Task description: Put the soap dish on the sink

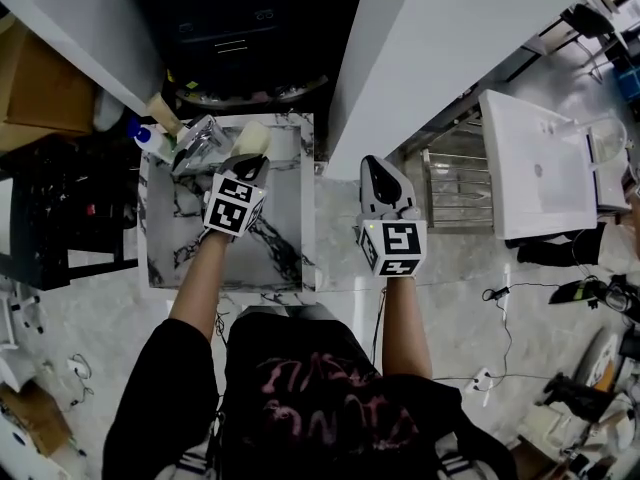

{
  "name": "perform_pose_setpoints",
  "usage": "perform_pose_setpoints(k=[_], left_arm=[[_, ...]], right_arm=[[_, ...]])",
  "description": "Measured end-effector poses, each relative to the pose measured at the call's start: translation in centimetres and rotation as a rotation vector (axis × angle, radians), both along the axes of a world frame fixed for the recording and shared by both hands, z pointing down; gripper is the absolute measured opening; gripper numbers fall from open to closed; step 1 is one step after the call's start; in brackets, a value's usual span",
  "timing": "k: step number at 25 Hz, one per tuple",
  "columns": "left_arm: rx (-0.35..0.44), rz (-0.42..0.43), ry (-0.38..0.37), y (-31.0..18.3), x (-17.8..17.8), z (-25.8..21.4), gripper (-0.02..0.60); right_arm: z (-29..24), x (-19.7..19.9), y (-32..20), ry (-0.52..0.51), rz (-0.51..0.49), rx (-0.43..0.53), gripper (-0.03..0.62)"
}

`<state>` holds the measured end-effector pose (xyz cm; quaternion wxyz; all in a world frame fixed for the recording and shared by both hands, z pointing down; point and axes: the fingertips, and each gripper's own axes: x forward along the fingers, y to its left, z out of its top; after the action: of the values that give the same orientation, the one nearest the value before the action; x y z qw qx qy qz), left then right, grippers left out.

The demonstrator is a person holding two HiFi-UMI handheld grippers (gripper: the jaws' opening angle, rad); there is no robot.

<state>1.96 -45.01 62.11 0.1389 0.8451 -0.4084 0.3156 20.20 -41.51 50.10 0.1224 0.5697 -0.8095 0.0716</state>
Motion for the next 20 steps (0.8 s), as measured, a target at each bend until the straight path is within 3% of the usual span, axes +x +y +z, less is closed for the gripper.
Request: perform_pose_setpoints(k=[10,18,20], left_arm=[[-0.111,-0.033,-0.042,-1.6,0.3,5.6,0.025],[-0.104,-0.001,-0.099,-1.9,0.7,6.5,0.035],[-0.111,0.007,-0.109,-1.8,0.8,6.7,0.07]], right_arm=[[2.8,1.6,-0.1,-0.002,0.01,-0.057,0.015],[3.3,2.0,-0.8,-0.002,0.011,-0.069,0.015],[3.3,1.9,-0.8,0.0,0.008,-0.068,0.014]])
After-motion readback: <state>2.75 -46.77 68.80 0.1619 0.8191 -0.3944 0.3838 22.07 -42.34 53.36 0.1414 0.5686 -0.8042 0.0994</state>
